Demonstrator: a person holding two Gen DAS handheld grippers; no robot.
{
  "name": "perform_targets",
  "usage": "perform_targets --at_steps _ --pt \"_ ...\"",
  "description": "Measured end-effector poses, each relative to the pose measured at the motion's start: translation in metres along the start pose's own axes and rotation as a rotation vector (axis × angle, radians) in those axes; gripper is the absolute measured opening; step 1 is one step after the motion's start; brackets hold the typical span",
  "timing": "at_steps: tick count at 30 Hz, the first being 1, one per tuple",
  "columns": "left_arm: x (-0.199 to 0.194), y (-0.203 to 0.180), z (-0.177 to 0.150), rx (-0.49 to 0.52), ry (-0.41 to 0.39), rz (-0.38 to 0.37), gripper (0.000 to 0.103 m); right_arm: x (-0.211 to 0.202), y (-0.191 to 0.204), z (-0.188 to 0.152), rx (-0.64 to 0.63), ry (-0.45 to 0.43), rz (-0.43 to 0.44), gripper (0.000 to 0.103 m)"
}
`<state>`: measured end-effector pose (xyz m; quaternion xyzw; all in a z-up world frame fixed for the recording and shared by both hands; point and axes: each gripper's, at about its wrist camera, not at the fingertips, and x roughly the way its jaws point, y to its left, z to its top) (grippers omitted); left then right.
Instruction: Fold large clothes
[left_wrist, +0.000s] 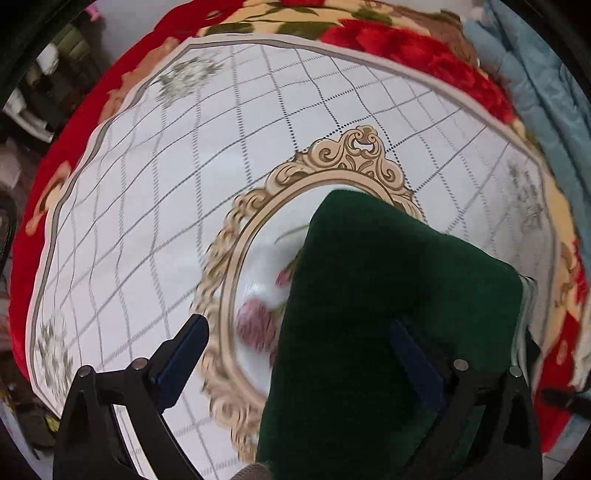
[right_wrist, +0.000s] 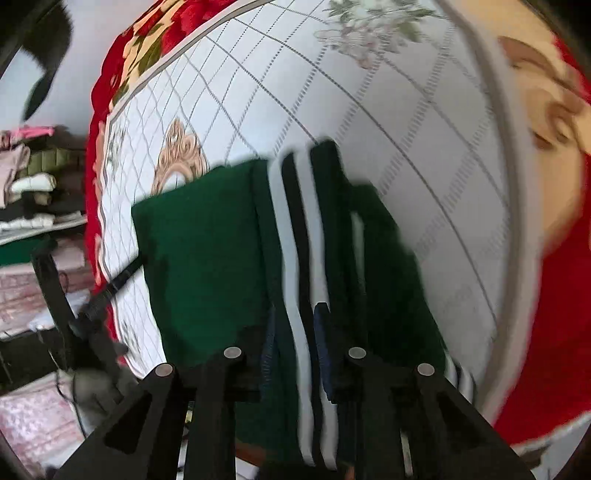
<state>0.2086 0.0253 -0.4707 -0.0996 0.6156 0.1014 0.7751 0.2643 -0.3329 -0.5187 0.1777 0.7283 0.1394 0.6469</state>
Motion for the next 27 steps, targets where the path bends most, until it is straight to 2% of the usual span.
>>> perform_targets --at_steps 3,6,7,9,13,15,17,18,19,20,22,23,27 --pt "-0.011 0.009 -0.022 -0.022 0.022 0.006 0.101 0.003 -0.021 -0.044 0.036 0.077 -0.015 0.023" --pt "0.002 0.011 -0.04 -0.014 0.073 0.021 0.101 0.049 -0.036 -0.08 0.017 0.129 -0.123 0.022" --pt "0.015 0.011 -0.044 -0.009 0.103 0.02 0.101 0.057 -0.038 -0.083 0.004 0.123 -0.159 0.016" --pt "0.035 0.009 -0.05 -0.004 0.132 -0.008 0.102 0.082 -0.045 -0.083 -0.011 0.108 -0.216 0.014" --pt "0.046 0.014 -0.045 -0.019 0.175 -0.078 0.102 0.086 -0.049 -0.078 0.066 0.14 -0.217 0.016" --pt "0.034 0.018 -0.04 -0.01 0.169 -0.107 0.102 0.07 -0.05 -0.077 0.097 0.155 -0.159 0.018" --pt "0.016 0.022 -0.035 0.003 0.125 -0.148 0.102 0.037 -0.056 -0.076 0.125 0.078 -0.035 0.049" --pt "0.007 0.023 -0.032 0.009 0.096 -0.171 0.102 0.024 -0.059 -0.075 0.132 0.032 -0.003 0.089" --pt "0.001 0.025 -0.03 0.013 0.071 -0.195 0.102 0.008 -0.064 -0.072 0.131 -0.043 0.015 0.103" --pt "-0.001 0.026 -0.028 0.015 0.048 -0.224 0.102 0.0 -0.068 -0.068 0.115 -0.099 0.023 0.103" --pt "0.009 0.024 -0.025 0.02 0.054 -0.269 0.102 0.004 -0.076 -0.054 0.062 -0.135 0.002 0.103" --pt "0.02 0.022 -0.025 0.02 0.072 -0.289 0.102 0.016 -0.084 -0.045 0.045 -0.119 0.02 0.103" --pt "0.057 0.019 -0.023 0.029 0.134 -0.377 0.102 0.084 -0.117 -0.021 0.051 0.039 0.171 0.103"
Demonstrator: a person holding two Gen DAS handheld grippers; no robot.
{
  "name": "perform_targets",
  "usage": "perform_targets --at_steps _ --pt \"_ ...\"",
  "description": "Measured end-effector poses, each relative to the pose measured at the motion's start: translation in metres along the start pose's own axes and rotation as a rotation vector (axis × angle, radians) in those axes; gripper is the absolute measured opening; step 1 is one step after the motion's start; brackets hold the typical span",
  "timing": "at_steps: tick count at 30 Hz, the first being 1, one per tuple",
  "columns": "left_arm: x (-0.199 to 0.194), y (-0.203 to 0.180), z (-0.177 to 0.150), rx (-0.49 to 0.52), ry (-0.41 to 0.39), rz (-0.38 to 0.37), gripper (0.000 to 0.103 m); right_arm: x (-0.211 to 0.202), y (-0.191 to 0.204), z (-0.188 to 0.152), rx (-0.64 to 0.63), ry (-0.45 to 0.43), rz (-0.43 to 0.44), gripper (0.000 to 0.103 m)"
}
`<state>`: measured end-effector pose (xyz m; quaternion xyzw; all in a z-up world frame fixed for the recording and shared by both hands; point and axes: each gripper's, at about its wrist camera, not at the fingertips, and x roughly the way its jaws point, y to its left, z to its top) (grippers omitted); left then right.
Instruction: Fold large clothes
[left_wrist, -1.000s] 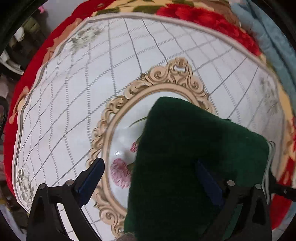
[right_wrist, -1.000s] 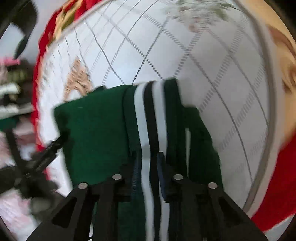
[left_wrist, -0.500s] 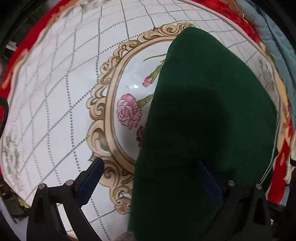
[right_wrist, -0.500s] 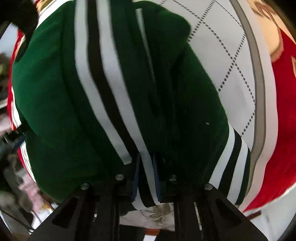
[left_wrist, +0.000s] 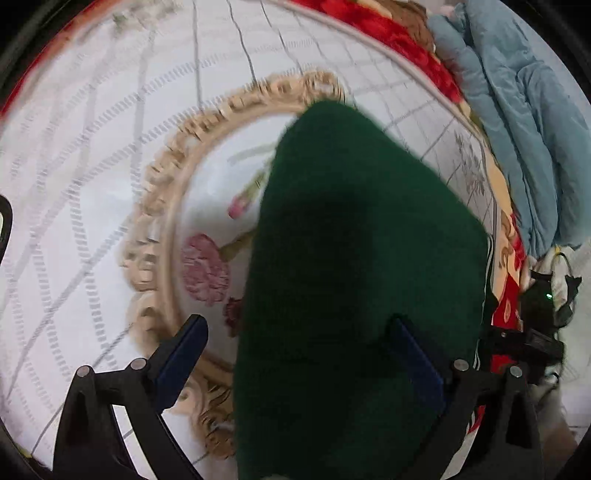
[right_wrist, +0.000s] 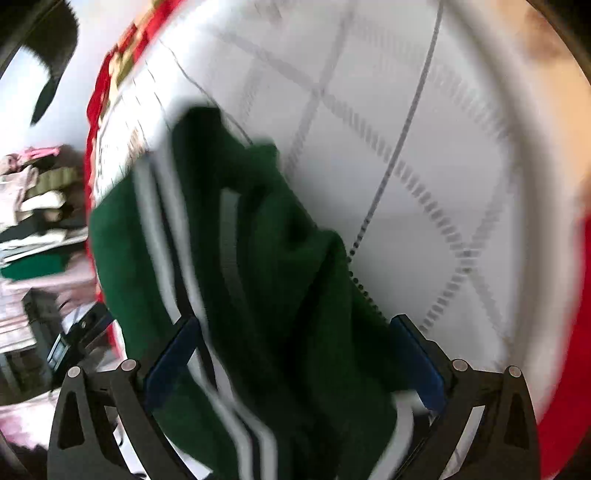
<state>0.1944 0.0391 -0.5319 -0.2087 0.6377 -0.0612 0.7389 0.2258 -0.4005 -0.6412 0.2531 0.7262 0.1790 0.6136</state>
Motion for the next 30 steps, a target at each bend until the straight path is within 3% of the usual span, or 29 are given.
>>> perform_targets --at_steps 3,4,9,10,12,15,20,23,30 --pt "0.008 0.002 0.001 -0.009 0.024 -0.098 0.102 0.024 0.006 0.008 -0.054 -0.006 0.064 0.103" --pt "0.009 0.0 0.003 0.001 0.024 -0.114 0.102 0.025 0.008 0.008 -0.073 0.005 0.124 0.103" --pt "0.001 -0.01 0.009 0.069 0.001 -0.054 0.102 0.055 0.049 0.01 -0.115 0.139 0.438 0.091" --pt "0.001 -0.008 0.01 0.072 0.002 -0.053 0.102 0.062 0.055 0.012 -0.126 0.148 0.421 0.09" --pt "0.003 -0.006 0.012 0.075 0.014 -0.046 0.102 0.078 0.054 0.012 -0.125 0.162 0.309 0.091" --pt "0.003 -0.011 0.013 0.103 0.013 -0.013 0.102 0.097 0.052 0.018 -0.049 0.152 0.312 0.091" --pt "0.006 -0.011 0.013 0.103 0.01 -0.012 0.102 0.102 0.06 0.012 -0.04 0.117 0.29 0.091" --pt "0.008 -0.014 0.014 0.102 0.003 -0.016 0.102 0.077 0.052 0.016 -0.03 0.114 0.269 0.091" --pt "0.005 -0.011 0.011 0.104 0.0 -0.025 0.102 0.074 0.059 0.018 -0.009 0.093 0.219 0.091"
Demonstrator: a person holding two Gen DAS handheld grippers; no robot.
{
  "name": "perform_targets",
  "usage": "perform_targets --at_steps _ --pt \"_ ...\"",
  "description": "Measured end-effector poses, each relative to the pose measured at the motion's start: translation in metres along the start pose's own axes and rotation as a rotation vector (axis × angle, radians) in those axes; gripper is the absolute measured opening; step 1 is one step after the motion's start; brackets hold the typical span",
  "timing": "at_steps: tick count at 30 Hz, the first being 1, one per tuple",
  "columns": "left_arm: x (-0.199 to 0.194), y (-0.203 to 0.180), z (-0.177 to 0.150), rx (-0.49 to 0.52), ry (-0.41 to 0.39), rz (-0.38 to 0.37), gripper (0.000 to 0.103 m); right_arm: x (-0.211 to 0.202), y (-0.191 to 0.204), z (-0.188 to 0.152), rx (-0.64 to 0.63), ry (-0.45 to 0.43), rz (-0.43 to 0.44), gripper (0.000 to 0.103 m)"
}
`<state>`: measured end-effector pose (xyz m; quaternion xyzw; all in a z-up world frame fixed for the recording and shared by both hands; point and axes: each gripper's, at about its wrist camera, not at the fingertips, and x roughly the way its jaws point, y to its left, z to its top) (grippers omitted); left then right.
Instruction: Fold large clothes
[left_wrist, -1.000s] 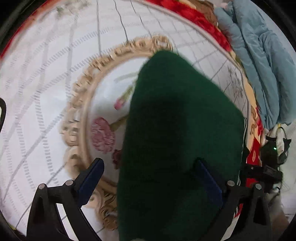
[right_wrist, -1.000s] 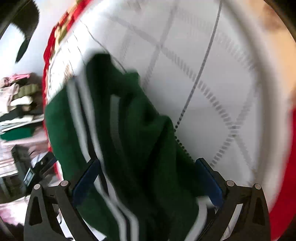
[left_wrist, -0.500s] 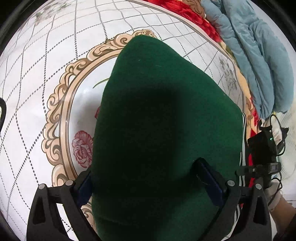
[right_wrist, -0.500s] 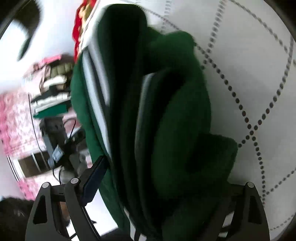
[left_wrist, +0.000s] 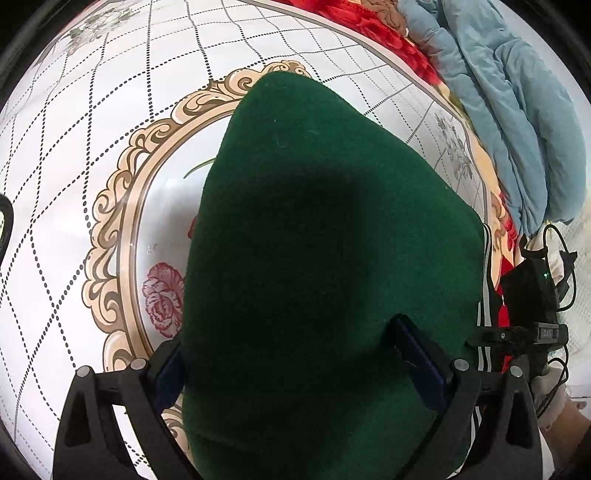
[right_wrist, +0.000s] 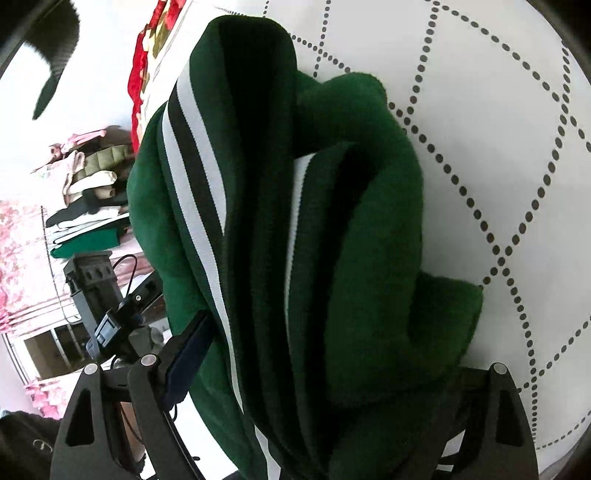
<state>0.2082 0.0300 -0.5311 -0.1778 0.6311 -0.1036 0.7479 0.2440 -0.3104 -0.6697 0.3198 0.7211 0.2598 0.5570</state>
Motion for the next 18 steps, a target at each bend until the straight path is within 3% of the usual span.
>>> perform_targets --at_steps 6,10,13,18 --pt "-0.002 -0.006 0.001 0.003 -0.009 0.006 0.1 0.0 0.002 0.001 -0.011 -0.01 -0.061 0.089" --pt "-0.017 -0.021 0.004 0.052 -0.055 0.036 0.099 -0.007 0.016 -0.001 -0.033 -0.03 -0.078 0.062" --pt "-0.033 -0.025 0.011 0.047 -0.078 0.01 0.099 -0.02 0.027 -0.003 -0.038 -0.048 -0.042 0.054" --pt "-0.057 -0.041 0.038 0.069 -0.12 0.008 0.099 -0.04 0.052 0.006 -0.043 -0.07 0.0 0.052"
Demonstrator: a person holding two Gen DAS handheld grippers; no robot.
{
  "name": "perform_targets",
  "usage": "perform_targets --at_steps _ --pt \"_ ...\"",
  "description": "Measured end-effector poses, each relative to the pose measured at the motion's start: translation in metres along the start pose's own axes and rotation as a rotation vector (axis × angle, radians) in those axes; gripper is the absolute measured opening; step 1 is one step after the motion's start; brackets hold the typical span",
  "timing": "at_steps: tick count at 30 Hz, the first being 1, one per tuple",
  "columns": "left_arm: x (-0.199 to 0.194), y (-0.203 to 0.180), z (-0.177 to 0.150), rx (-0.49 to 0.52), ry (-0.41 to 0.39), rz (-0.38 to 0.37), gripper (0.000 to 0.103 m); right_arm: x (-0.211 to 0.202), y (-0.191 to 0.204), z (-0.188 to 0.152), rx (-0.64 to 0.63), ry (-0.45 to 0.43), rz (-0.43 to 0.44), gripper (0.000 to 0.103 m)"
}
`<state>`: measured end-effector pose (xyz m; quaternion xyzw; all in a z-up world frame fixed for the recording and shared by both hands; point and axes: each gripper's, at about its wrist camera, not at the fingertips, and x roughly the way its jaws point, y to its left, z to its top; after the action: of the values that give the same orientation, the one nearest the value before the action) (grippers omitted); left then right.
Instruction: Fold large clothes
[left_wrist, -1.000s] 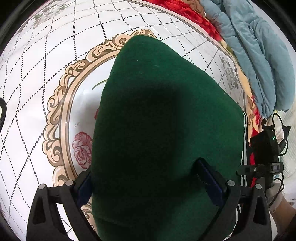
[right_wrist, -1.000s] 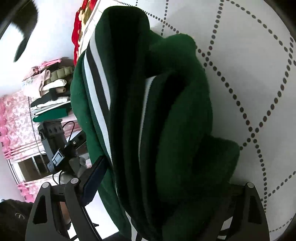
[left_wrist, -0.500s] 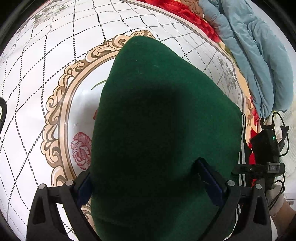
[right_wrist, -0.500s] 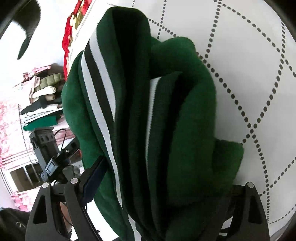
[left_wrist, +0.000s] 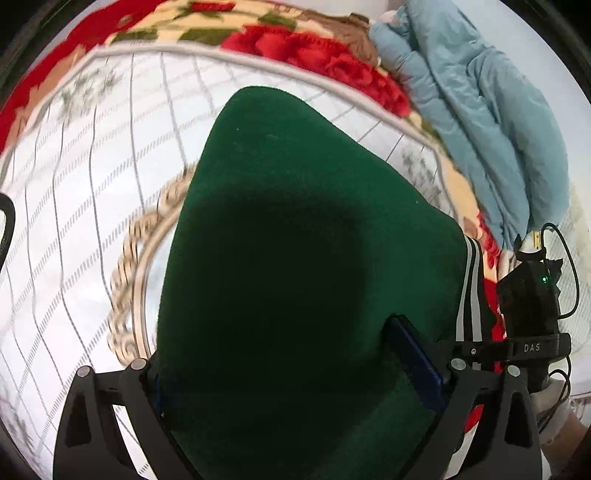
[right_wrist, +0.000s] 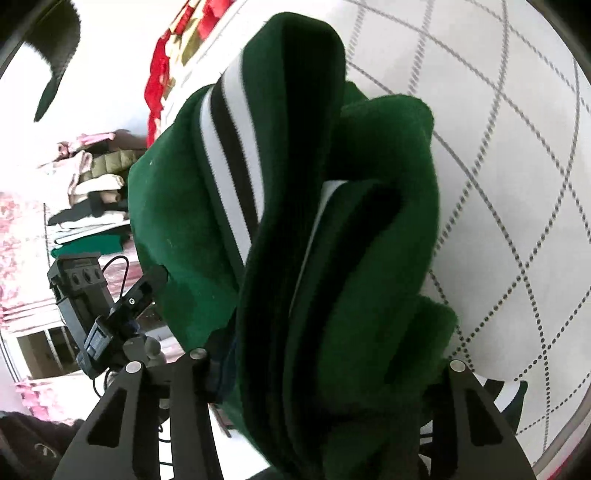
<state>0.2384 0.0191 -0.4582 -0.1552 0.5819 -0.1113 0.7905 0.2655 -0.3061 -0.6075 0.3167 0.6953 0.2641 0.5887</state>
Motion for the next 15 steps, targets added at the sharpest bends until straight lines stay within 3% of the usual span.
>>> perform_targets --at_steps 7,15 --pt "-0.012 -0.018 0.087 0.033 -0.069 -0.017 0.099 -0.04 0.036 0.067 -0.022 -0.056 0.032 0.052" --pt "0.027 -0.001 0.229 0.074 -0.135 0.016 0.099 -0.063 0.09 0.23 -0.081 -0.087 0.02 0.052"
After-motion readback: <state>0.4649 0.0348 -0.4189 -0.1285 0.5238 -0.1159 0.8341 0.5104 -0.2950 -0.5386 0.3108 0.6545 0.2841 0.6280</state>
